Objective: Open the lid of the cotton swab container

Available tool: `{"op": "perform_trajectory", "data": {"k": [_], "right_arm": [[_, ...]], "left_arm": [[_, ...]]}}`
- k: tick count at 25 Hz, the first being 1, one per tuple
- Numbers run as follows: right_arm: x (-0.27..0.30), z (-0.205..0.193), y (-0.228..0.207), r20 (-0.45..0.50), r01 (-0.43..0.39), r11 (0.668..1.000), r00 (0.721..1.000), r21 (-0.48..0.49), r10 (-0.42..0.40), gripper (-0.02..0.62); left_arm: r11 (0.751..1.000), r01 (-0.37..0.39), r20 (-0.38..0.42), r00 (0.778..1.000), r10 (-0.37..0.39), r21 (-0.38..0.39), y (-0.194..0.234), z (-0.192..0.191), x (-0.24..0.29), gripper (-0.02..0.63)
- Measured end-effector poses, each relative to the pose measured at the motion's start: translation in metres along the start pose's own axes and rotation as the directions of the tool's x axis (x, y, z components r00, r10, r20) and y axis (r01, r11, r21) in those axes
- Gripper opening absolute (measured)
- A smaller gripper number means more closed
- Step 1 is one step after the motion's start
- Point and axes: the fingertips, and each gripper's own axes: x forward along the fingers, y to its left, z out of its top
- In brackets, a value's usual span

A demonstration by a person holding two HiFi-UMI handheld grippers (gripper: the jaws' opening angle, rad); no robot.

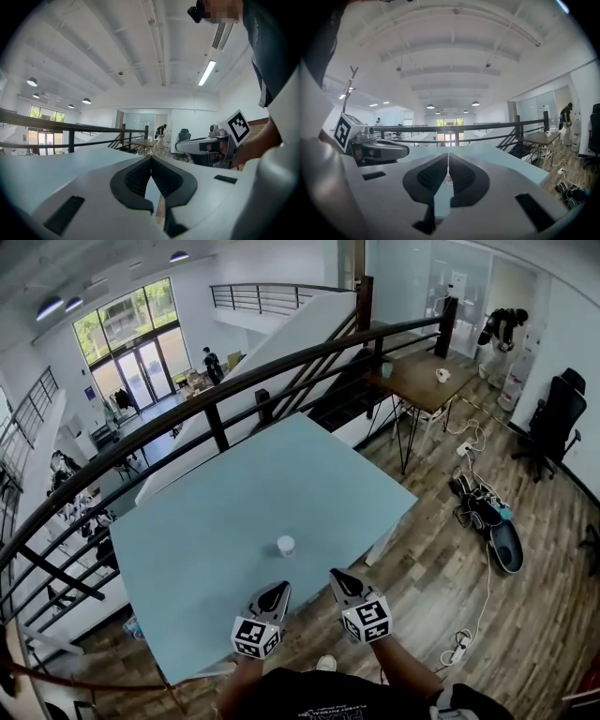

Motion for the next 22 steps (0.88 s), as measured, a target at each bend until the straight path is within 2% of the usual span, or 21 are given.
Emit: {"op": "perform_trajectory", "data": {"k": [7,13,17,22], "right_arm": [[0.012,0.0,0.0,0.012,-0.061,0.998,0.998,0.003,0.061,0.021],[0.036,0.005,0.002,0.016,-0.103,0.995,0.995,0.018,0.103,0.02],[0.058,0.016,0.002,0.024,-0.123,0.992,0.992,0.018,0.122,0.02],[0.093,0.023,0.004,-0.006,-0.16,0.986,0.987,-0.036,0.16,0.02]], "left_arm": [[0.999,-0.045,-0.014,0.999,0.045,-0.013,0.009,-0.006,0.0,0.012],[0.999,-0.035,-0.023,0.999,0.034,-0.022,0.02,-0.005,0.011,0.012],[0.999,-0.036,-0.013,0.999,0.035,-0.019,0.04,0.002,0.023,0.012],[0.999,-0.038,0.015,0.999,0.038,-0.02,0.071,0.016,0.038,0.012]]}}
